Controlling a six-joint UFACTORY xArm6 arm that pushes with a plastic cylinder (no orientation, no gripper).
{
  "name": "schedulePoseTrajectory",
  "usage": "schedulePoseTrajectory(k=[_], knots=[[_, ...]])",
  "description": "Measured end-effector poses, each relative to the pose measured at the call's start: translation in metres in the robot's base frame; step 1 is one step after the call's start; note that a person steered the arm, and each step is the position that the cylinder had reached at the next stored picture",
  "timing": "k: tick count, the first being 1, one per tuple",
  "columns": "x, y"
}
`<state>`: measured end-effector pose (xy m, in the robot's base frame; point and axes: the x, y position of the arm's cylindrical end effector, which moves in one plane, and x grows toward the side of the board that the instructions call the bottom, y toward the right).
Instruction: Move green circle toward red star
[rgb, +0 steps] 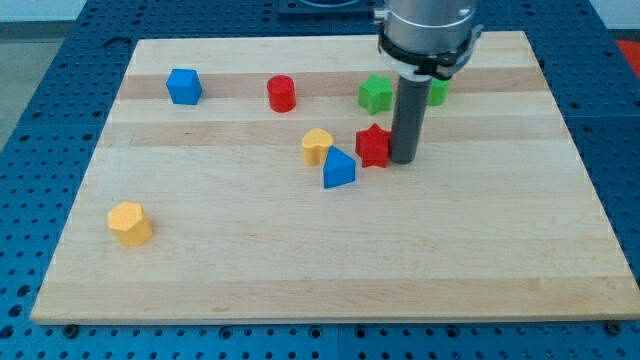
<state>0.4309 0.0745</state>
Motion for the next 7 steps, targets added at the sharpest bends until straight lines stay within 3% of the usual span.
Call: schedulePoseTrajectory(k=[2,3,5,6,7], knots=[[0.000,-0.022],[-0.003,0.025],[-0.085,0.189],[-0.144,0.206],[-0.162,0.159]])
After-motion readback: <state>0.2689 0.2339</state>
